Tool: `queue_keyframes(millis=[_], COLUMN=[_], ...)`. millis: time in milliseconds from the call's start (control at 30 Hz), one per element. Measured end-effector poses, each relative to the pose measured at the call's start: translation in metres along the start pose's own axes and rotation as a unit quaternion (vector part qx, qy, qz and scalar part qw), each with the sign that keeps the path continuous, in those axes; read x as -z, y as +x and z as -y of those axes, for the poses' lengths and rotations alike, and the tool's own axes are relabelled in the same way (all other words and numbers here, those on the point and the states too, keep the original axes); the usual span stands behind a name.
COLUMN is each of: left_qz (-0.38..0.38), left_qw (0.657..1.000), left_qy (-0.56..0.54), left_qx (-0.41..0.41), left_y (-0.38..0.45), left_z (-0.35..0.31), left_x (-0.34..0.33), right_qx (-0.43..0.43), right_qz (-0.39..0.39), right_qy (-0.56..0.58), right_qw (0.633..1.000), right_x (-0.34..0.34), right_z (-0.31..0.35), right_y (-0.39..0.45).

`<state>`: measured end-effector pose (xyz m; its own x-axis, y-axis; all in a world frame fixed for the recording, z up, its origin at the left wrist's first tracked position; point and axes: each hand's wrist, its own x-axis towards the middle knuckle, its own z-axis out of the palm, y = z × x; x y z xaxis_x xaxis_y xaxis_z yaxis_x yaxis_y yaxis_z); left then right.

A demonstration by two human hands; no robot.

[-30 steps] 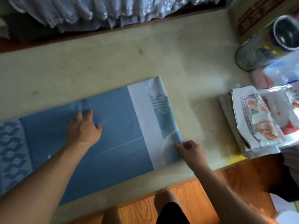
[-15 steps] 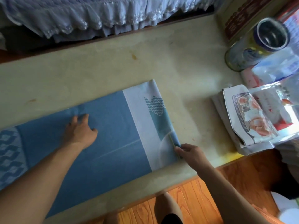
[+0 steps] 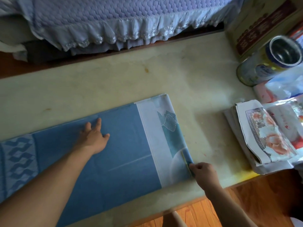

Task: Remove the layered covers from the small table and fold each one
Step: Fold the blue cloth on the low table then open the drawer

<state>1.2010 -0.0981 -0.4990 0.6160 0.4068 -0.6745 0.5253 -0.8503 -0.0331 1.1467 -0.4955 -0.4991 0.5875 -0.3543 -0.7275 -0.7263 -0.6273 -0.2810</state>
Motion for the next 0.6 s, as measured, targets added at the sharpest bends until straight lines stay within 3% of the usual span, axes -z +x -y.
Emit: queue_keyframes(millis=[267, 400, 533, 600], left_qz=[-0.043, -0.092, -0.049, -0.038], left_qw=[0.998, 0.995, 0.999, 0.999], left_qy=[-0.035, 0.011, -0.002, 0.022], left_qx=[0.014, -0.021, -0.017, -0.025], left_y=[0.0, -0.001, -0.003, -0.006], left_z=[-0.002, -0.009, -0.018, -0.021], left_x=[-0.001, -0.006, -0.011, -0.013], right_qx=[0.035, 0.029, 0.009, 0.016], right_qz=[-0.029, -0.027, -0.013, -0.048], right_qy=[0.011, 0.019, -0.022, -0.113], right_qw=[0.999, 0.999, 1.0, 0.992], right_x=[-0.008, -0.009, -0.004, -0.001], right_z=[0.002, 0.004, 0.01, 0.021], right_y=[0.0, 0.0, -0.002, -0.009])
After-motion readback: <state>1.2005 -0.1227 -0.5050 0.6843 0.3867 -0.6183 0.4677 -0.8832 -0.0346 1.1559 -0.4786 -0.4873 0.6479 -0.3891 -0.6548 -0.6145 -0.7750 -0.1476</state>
